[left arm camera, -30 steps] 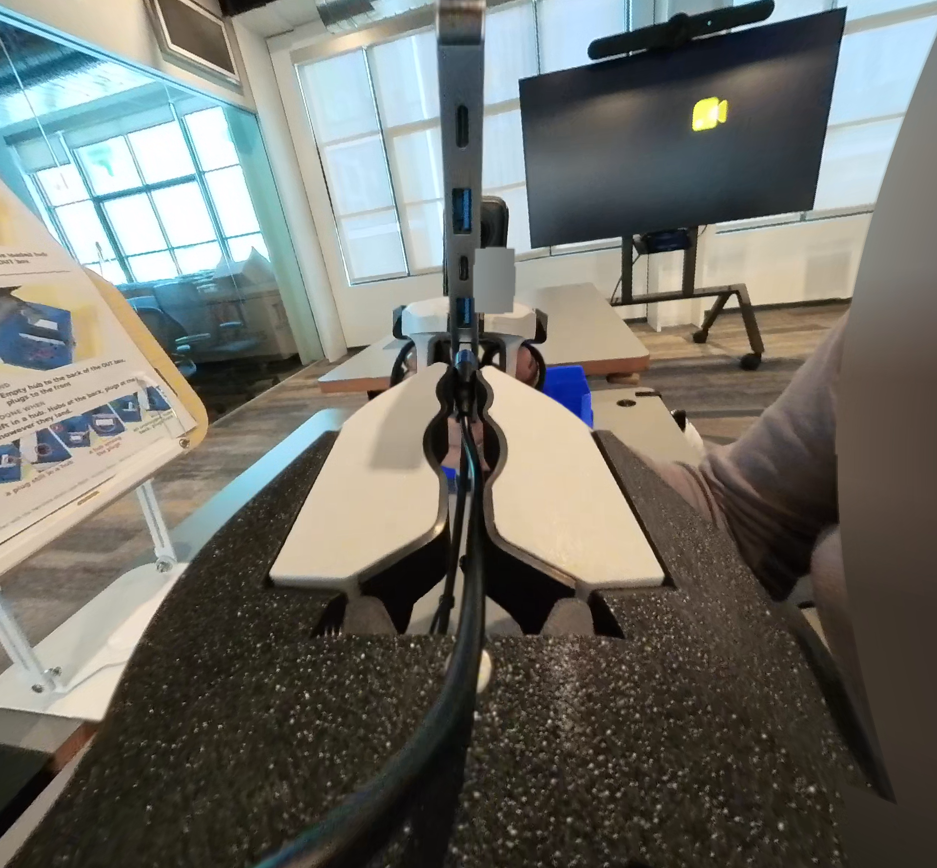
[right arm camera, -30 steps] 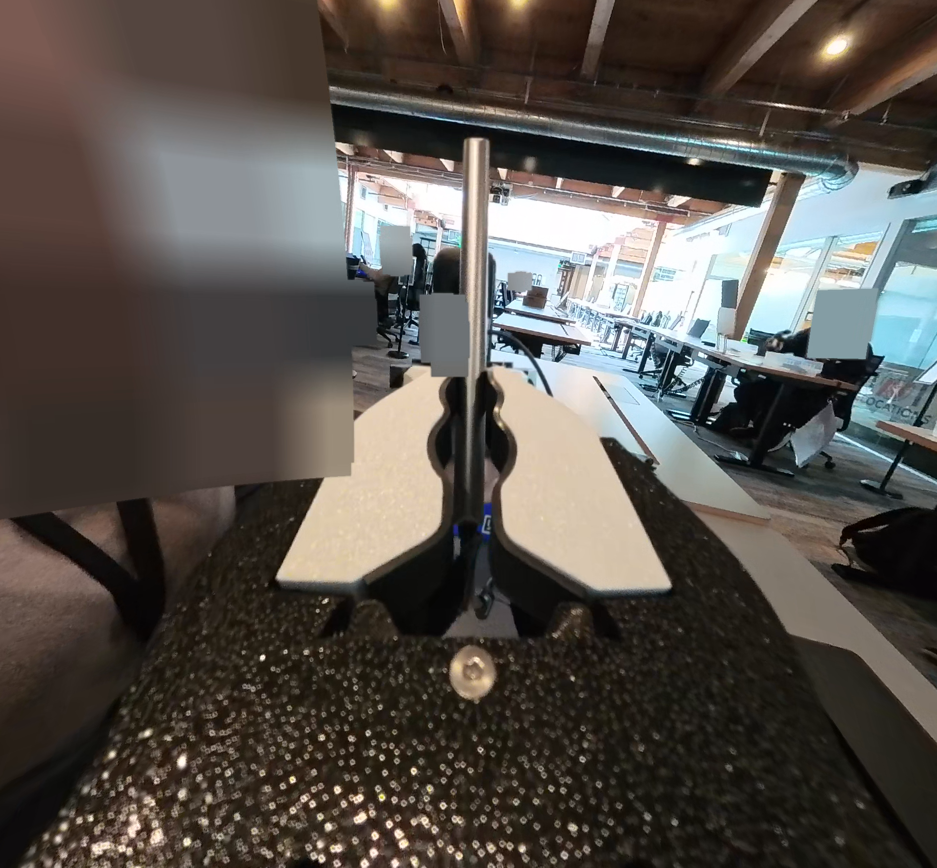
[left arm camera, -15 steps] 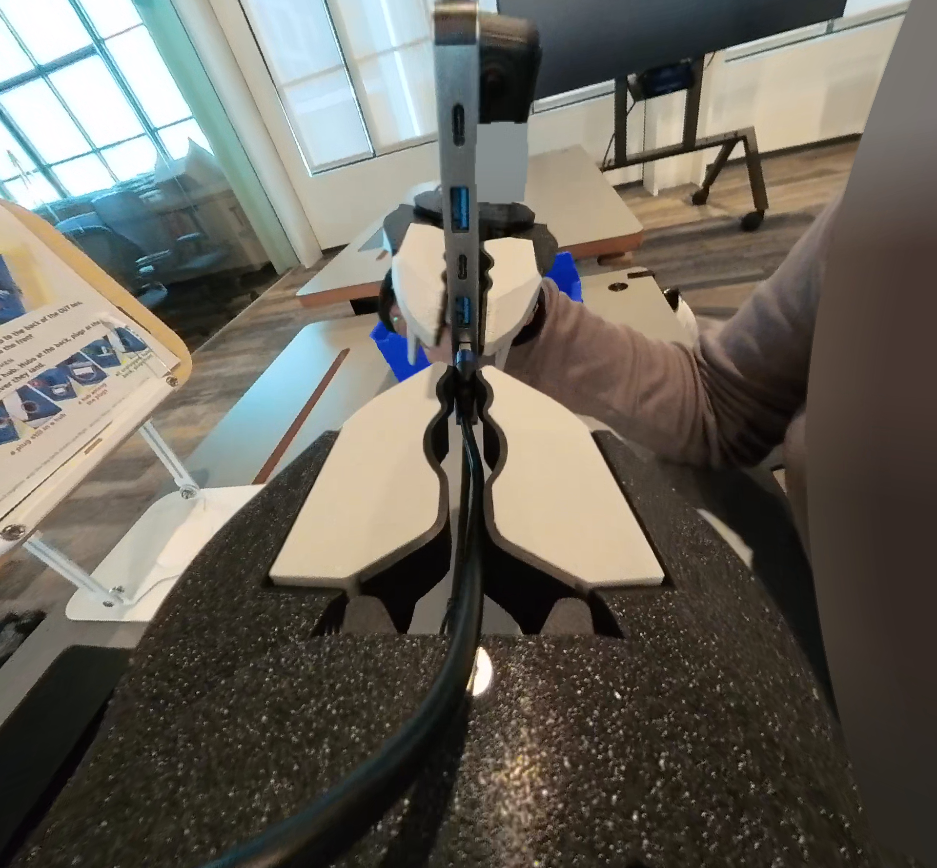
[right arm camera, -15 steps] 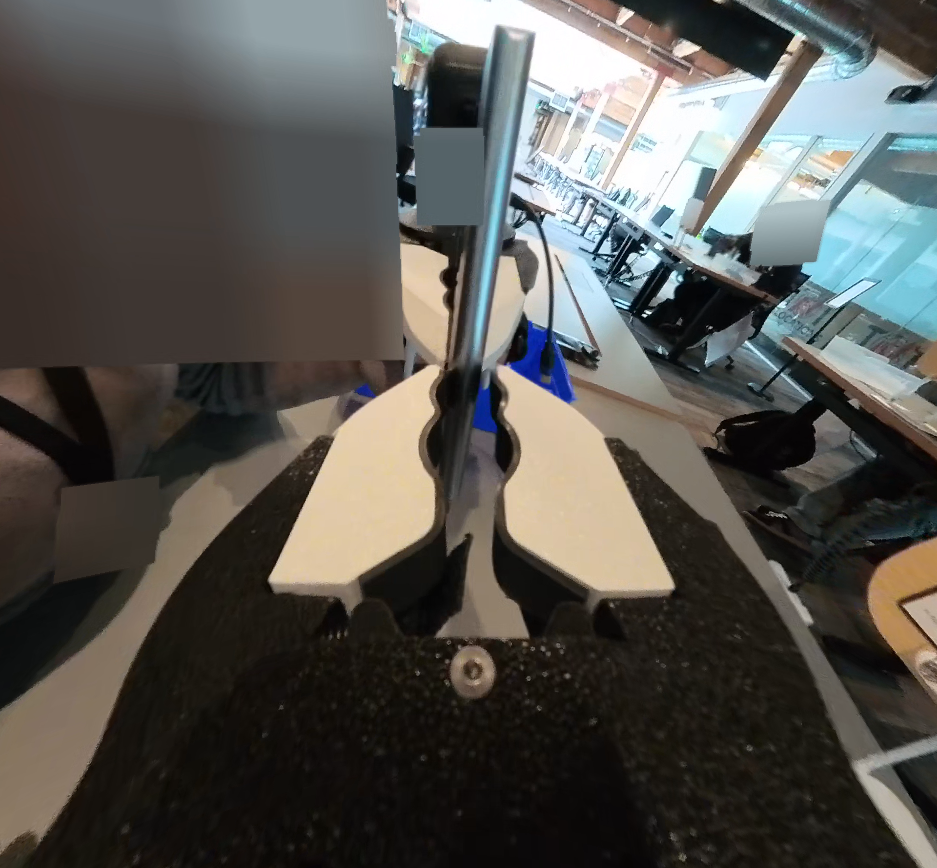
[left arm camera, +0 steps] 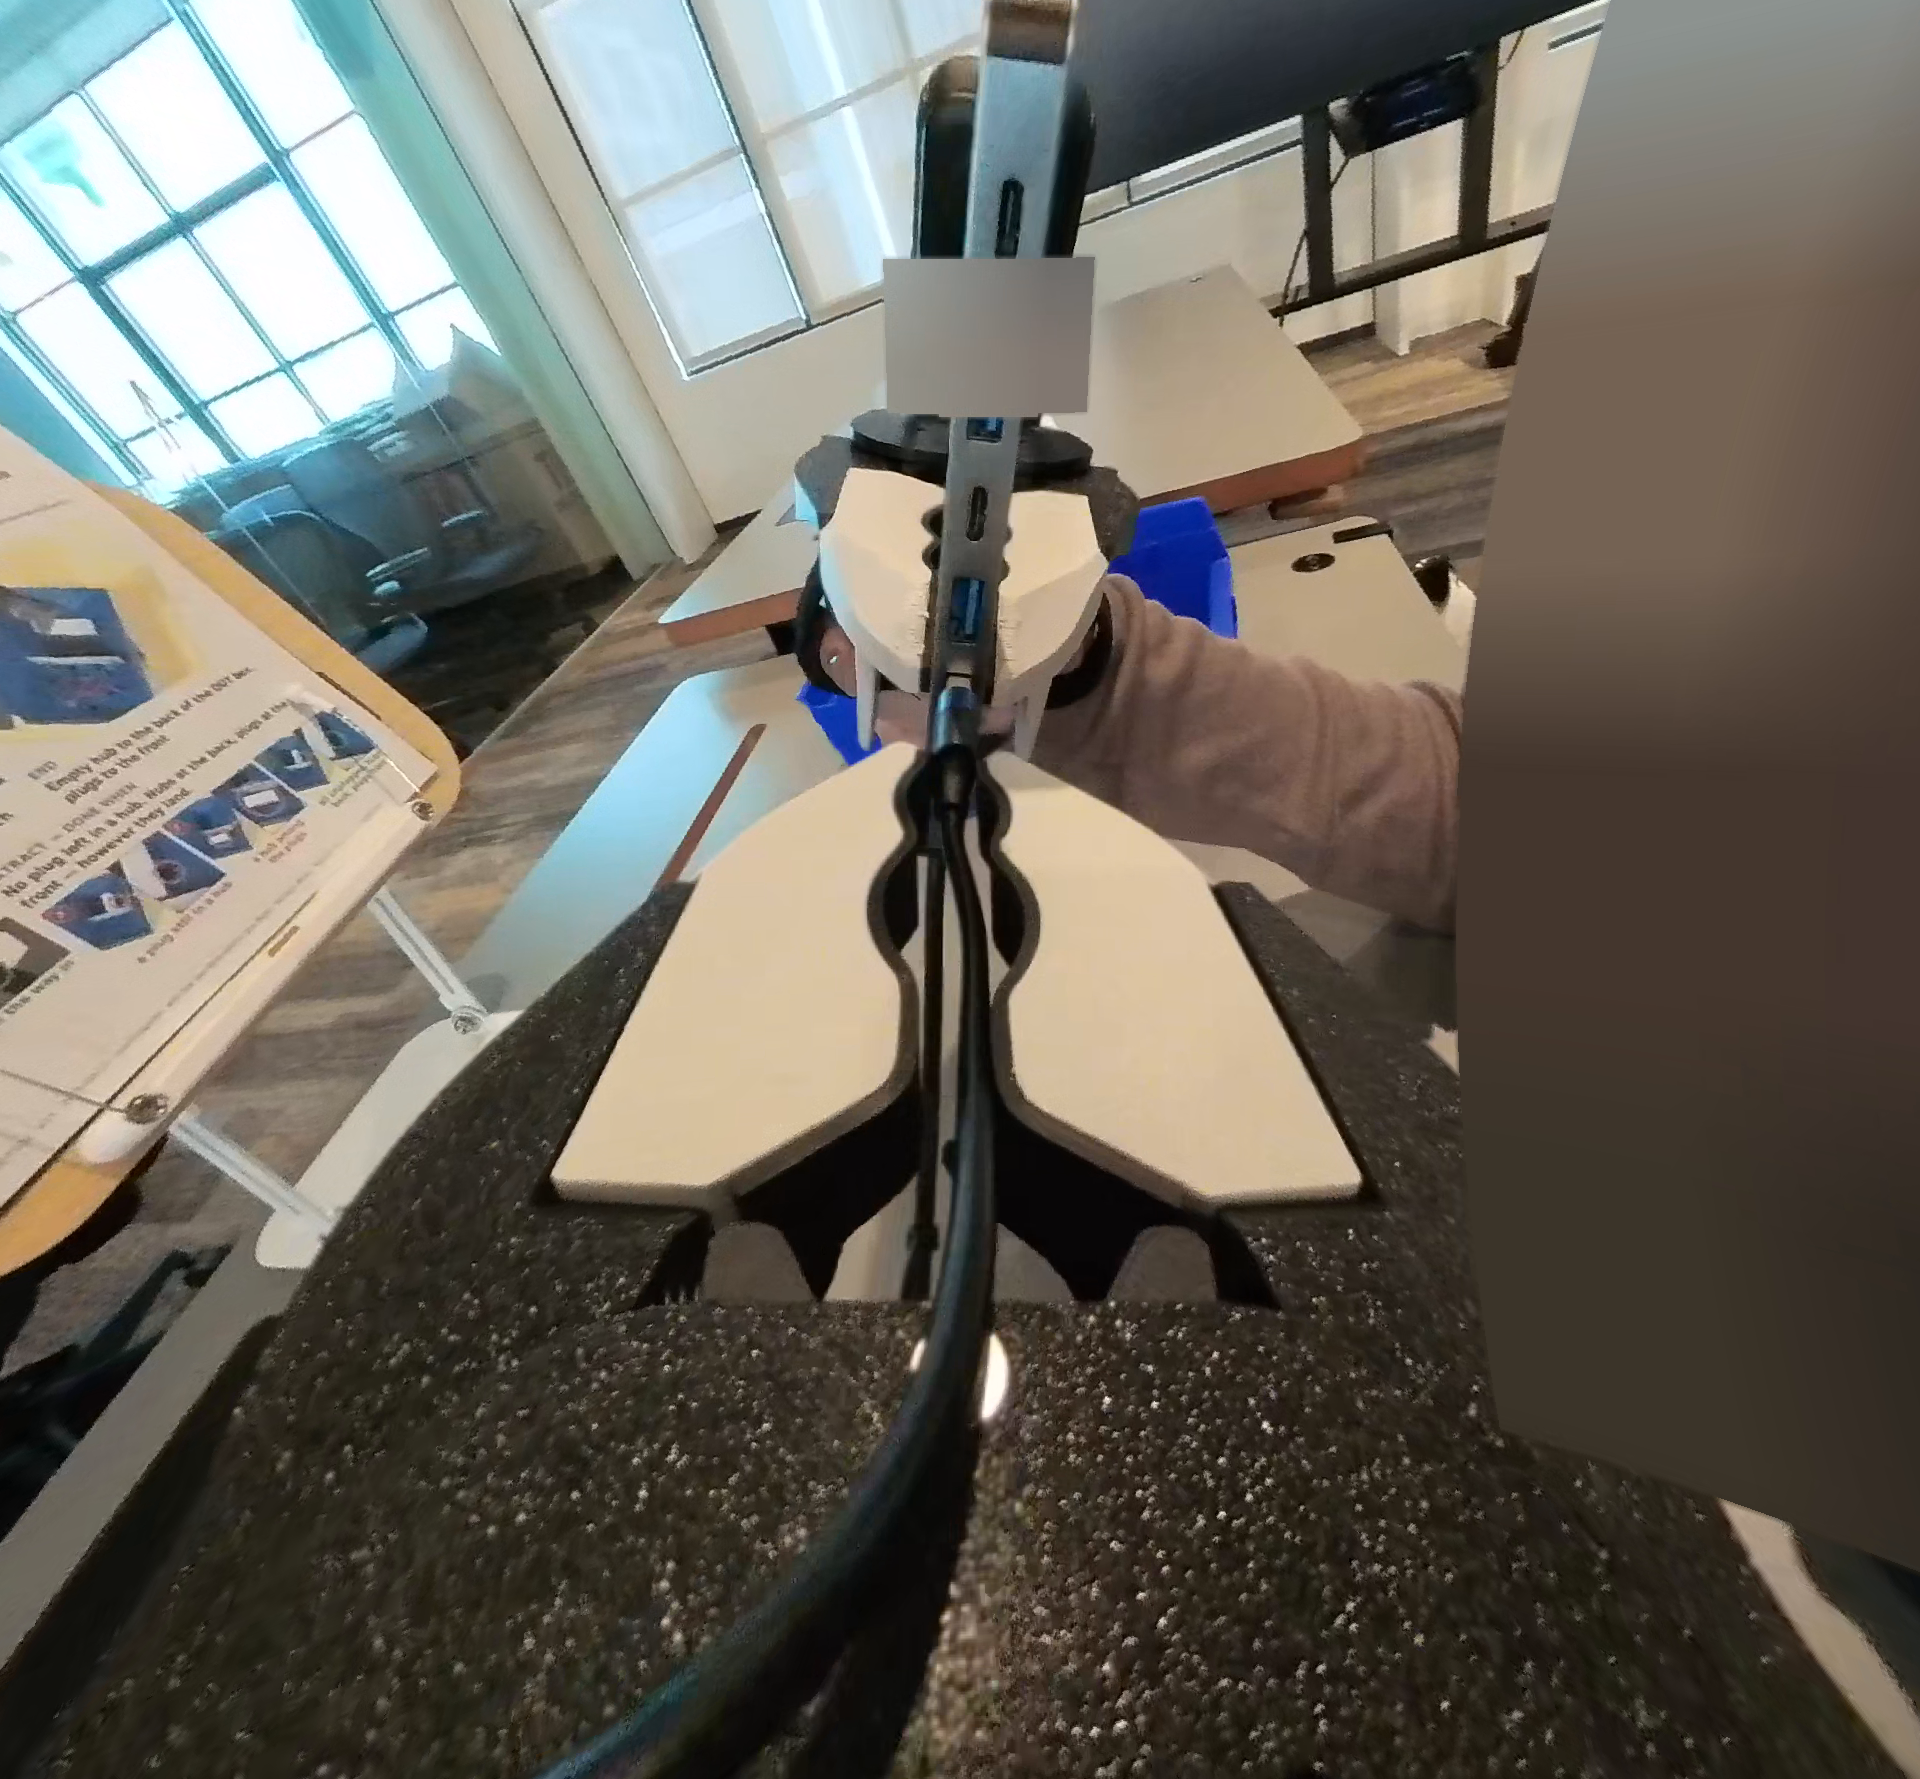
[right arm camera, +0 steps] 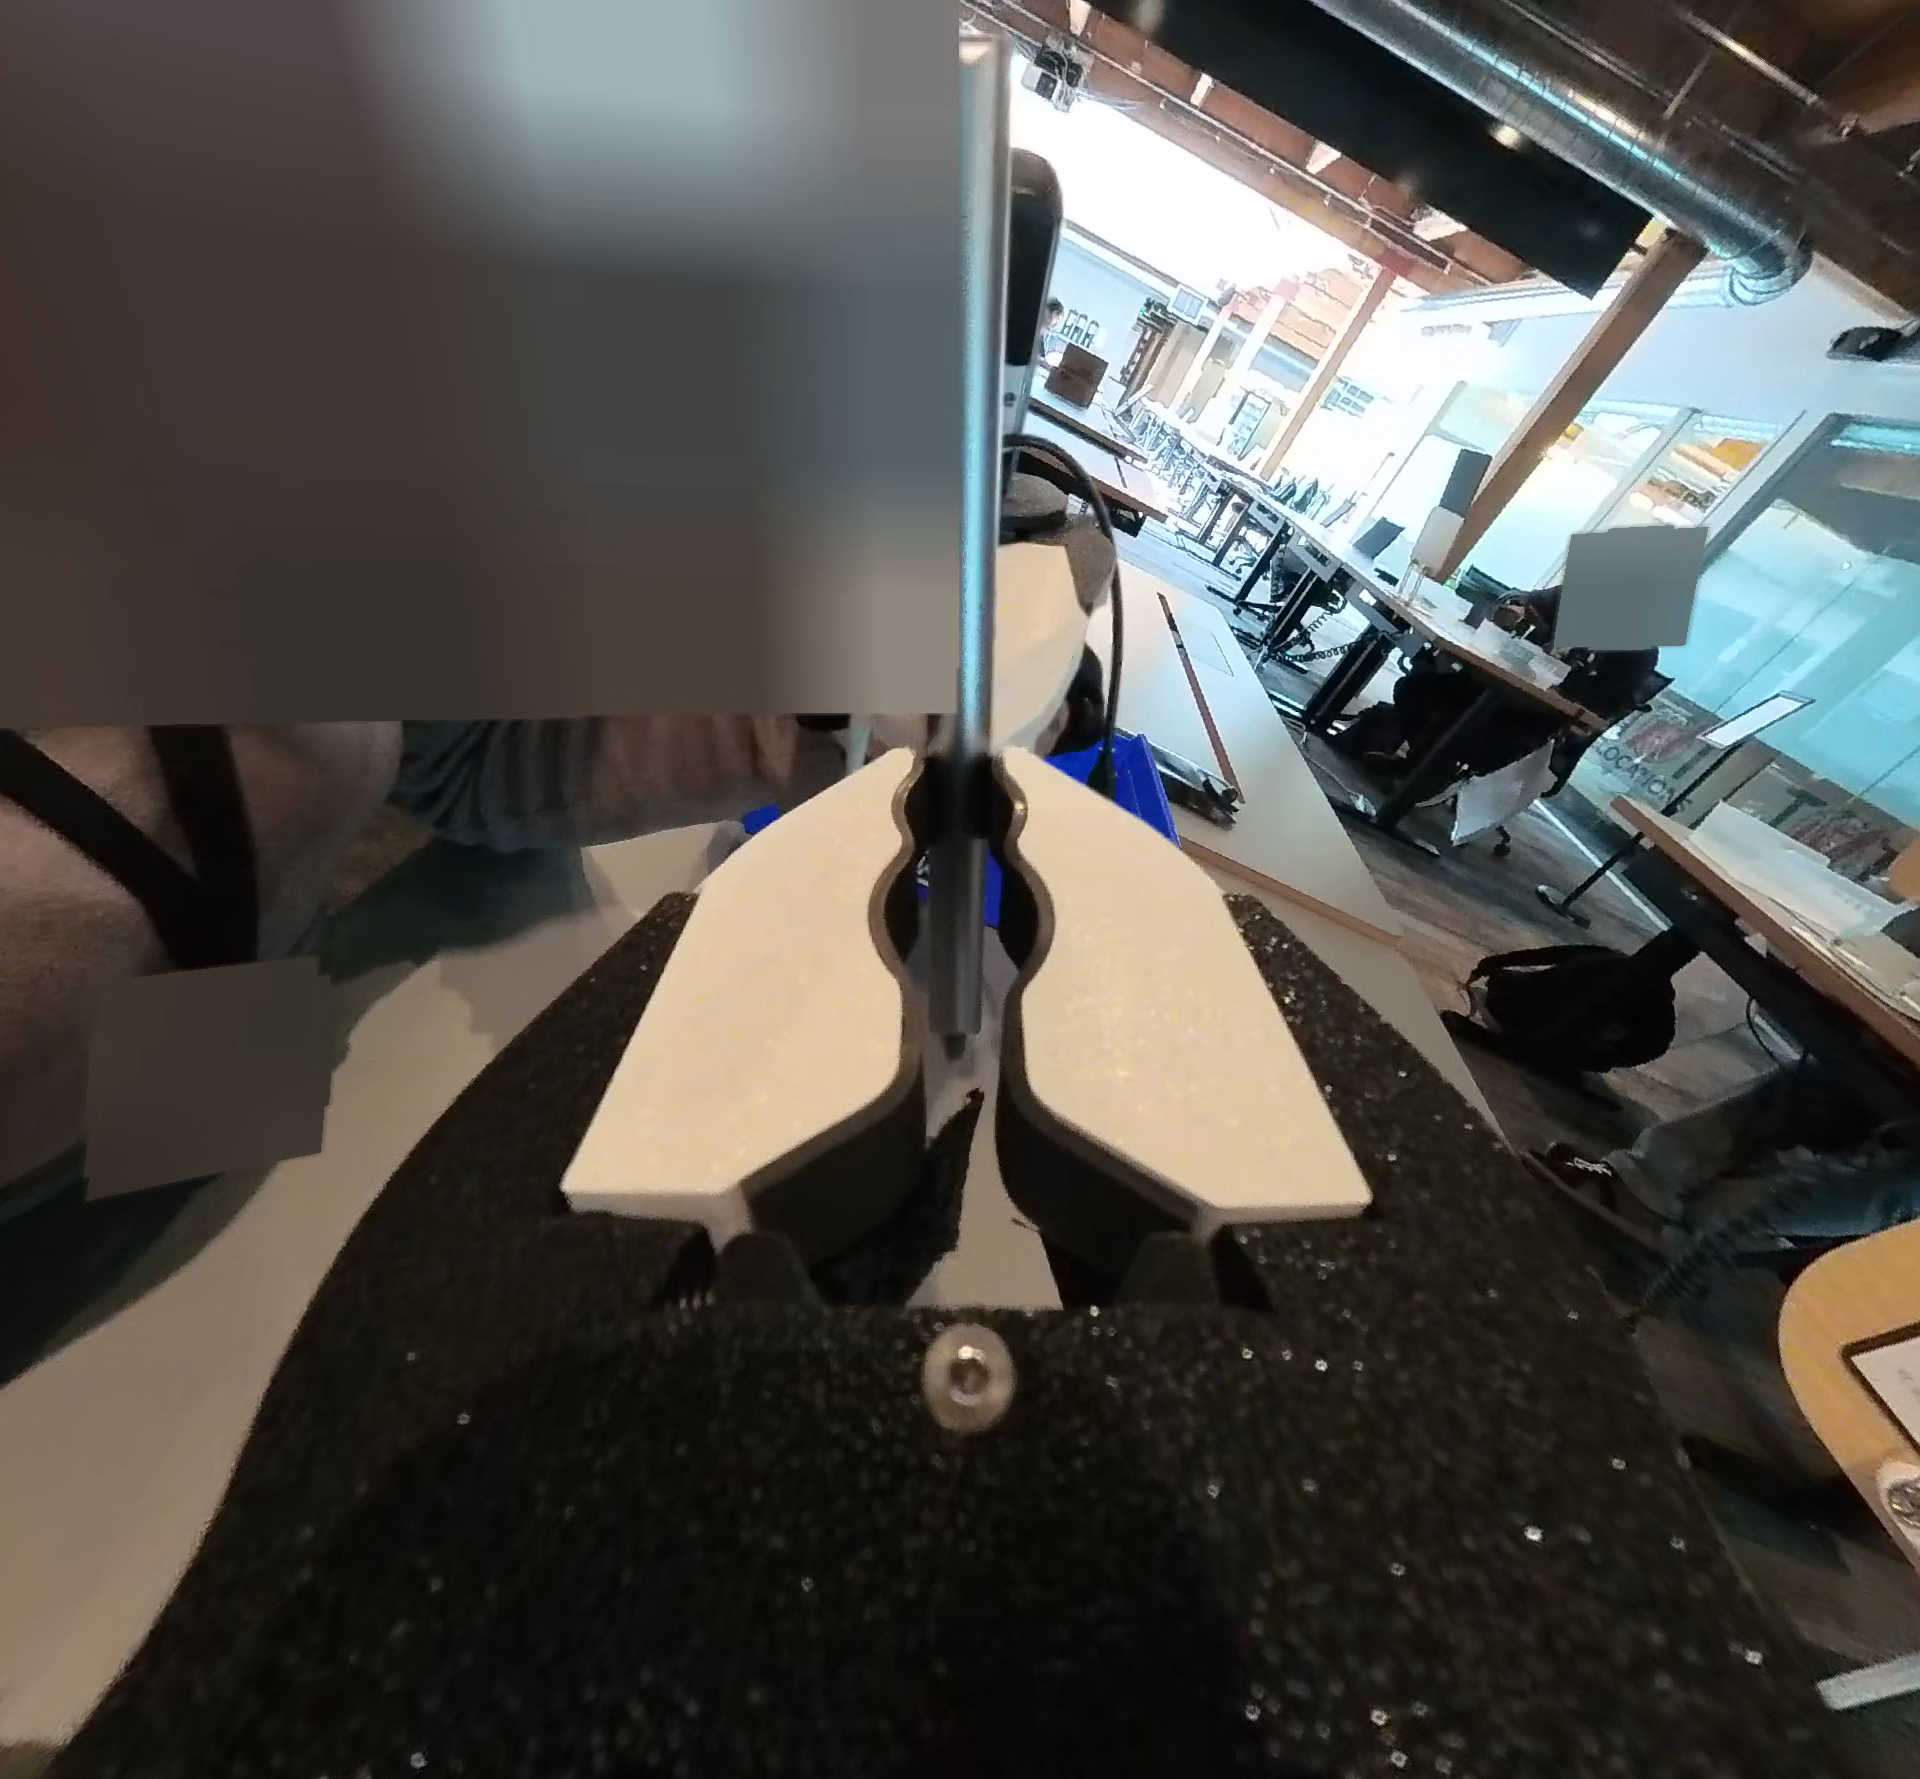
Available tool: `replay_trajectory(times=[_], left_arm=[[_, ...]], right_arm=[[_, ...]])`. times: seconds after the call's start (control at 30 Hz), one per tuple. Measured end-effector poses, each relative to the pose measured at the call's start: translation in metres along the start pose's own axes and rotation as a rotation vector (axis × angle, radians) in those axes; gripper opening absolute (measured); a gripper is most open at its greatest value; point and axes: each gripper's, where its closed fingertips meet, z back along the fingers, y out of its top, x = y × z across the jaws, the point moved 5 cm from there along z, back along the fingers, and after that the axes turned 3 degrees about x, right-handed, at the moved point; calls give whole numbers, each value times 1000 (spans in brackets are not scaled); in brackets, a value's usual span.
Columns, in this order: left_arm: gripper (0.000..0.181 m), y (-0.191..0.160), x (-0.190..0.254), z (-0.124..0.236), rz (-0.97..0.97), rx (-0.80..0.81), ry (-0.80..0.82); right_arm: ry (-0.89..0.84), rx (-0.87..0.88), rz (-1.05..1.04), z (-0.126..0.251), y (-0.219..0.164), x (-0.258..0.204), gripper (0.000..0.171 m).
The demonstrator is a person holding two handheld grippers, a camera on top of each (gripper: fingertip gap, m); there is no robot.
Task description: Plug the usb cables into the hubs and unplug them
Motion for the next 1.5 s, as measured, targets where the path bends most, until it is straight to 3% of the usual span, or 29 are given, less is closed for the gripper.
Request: replay_trajectory(times=[0.5, 0.6, 0.83, 1.17, 1.33, 1.5], left_arm=[[7, -5, 4, -5, -10, -63, -15], [7, -2, 5, -4, 31, -17, -57], [7, -19, 3, -7, -5, -159, -35], [7, -21, 3, -12, 76, -71, -100], [7, -20, -1, -12, 53, -77, -54], [7, 5, 1, -8, 56, 108, -20]], right_arm=[[26, -71, -61, 4, -2, -3, 10], [48, -54, -67, 3, 0, -4, 10], [24, -193, -85, 4, -12, -4, 10], [36, -205, -102, 9, -13, -6, 10], [3, -200, -97, 9, -13, -1, 10], [13, 21, -61, 6, 2, 2, 9]])
